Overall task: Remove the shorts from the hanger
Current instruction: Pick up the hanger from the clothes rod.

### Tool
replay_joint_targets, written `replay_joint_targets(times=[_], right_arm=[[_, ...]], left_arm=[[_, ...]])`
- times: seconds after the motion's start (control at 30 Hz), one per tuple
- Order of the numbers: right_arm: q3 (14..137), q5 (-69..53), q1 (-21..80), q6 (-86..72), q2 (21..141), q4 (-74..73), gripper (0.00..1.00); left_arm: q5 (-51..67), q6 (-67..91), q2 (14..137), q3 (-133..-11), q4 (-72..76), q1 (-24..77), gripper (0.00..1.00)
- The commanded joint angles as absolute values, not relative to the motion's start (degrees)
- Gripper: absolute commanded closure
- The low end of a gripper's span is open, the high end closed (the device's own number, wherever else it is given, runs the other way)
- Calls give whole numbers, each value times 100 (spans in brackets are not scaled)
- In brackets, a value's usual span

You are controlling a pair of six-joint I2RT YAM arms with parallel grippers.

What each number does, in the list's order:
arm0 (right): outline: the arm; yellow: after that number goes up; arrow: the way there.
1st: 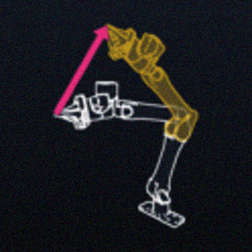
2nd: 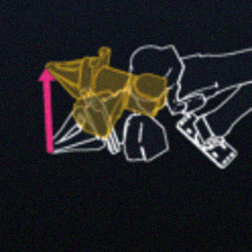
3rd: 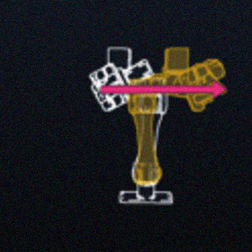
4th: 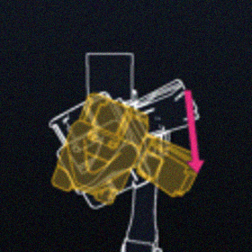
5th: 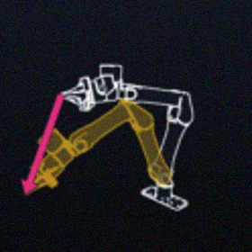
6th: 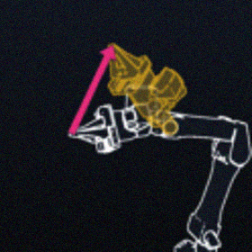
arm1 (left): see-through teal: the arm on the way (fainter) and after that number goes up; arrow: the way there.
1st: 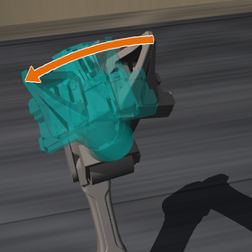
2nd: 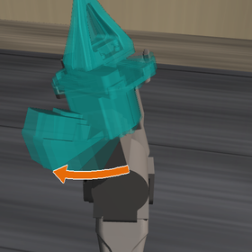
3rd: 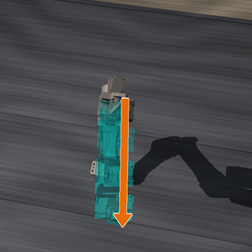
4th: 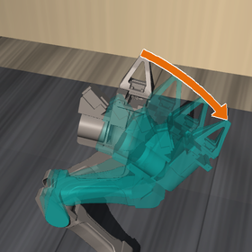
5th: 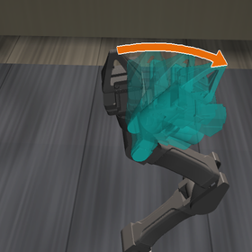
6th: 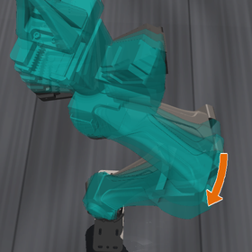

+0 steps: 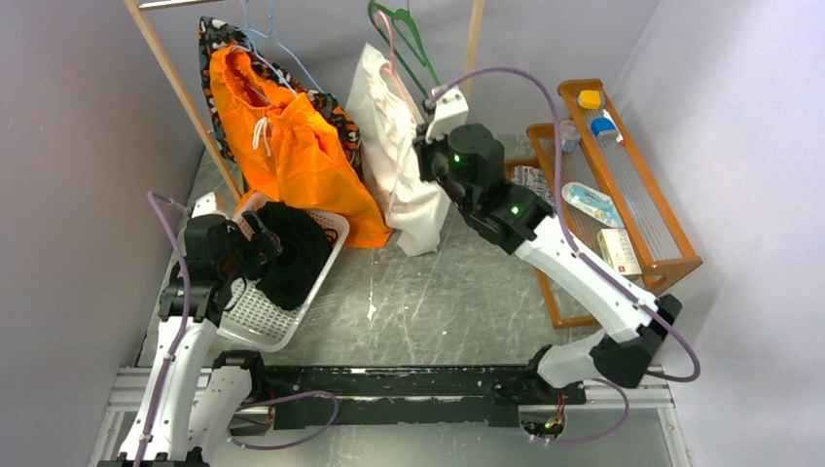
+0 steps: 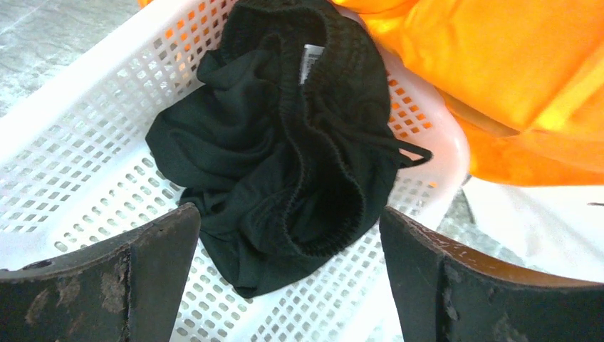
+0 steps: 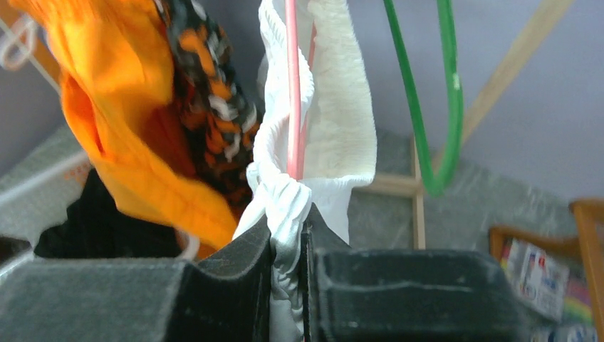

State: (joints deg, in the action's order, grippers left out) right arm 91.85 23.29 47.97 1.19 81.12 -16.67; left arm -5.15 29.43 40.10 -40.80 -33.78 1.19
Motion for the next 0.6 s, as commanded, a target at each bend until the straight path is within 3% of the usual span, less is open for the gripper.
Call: replay_joint_targets(times=[0.0,0.33,0.57], right_arm=[[8243,2393,4819,-498,7181,-2152,100],[6265,741,4808,-1251,4983,-3434,100],[5876,305,4821,-1258,4048,-4011,100]], left_arm=[[143,3076,3935,-4863,-3880,142,0],[1994,2902,3751,-5031,-3939,147,1],[3847,2957,4036,-4848,-3056,149,4]])
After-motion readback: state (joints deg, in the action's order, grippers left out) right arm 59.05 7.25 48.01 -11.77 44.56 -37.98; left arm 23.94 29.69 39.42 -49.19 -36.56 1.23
